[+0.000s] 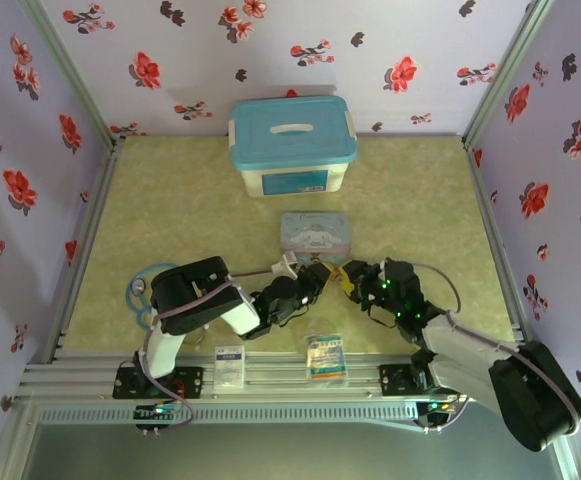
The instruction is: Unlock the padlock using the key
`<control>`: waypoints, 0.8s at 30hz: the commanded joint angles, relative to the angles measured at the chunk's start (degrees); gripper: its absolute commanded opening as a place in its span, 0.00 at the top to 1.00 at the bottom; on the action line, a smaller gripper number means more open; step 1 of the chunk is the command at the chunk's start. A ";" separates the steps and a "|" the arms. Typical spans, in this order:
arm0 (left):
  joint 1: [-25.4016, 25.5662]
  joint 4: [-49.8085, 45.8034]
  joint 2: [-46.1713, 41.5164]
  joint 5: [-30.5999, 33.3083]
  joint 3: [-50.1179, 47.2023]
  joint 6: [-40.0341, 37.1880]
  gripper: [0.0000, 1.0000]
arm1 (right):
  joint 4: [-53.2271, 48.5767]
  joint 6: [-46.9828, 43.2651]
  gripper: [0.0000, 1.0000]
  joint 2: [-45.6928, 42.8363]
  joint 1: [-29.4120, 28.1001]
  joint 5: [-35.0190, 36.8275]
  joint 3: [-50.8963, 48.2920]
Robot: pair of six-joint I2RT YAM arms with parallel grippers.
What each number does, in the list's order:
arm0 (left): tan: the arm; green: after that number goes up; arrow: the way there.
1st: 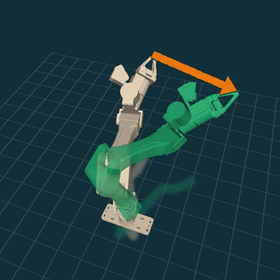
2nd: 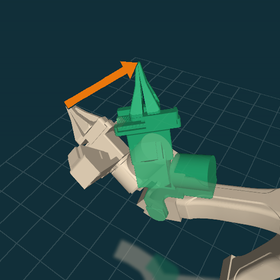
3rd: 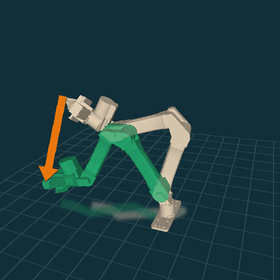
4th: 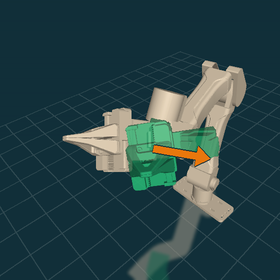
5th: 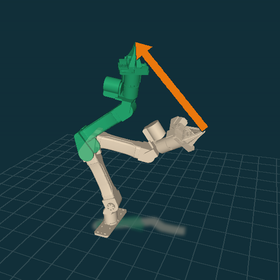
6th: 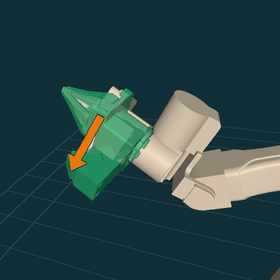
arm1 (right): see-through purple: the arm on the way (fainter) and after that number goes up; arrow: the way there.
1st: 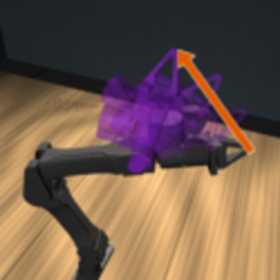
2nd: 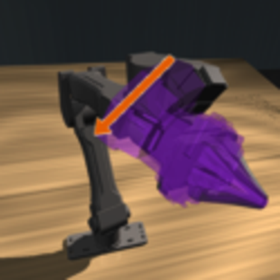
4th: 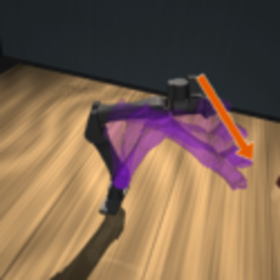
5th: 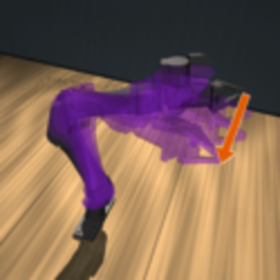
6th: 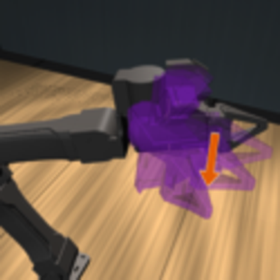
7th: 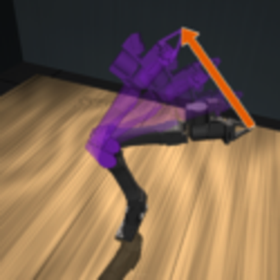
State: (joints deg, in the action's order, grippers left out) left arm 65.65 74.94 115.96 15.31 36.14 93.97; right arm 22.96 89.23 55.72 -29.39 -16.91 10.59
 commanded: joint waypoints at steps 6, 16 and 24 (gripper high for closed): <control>-0.31 0.39 -1.24 -0.45 -1.87 -1.74 1.00 | -40.16 -46.17 0.50 0.39 0.91 1.64 19.39; -1.31 0.29 -3.67 -1.38 -3.97 -1.64 1.00 | -44.18 -69.68 0.71 1.64 -13.79 20.01 22.78; -1.49 0.21 -4.22 -3.69 -3.69 -0.80 1.00 | -38.95 -73.76 0.67 8.30 -22.95 28.27 21.53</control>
State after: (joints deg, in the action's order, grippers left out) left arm 64.49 72.55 114.02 12.93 32.51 93.97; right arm -18.09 19.40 61.95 -50.09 5.34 32.77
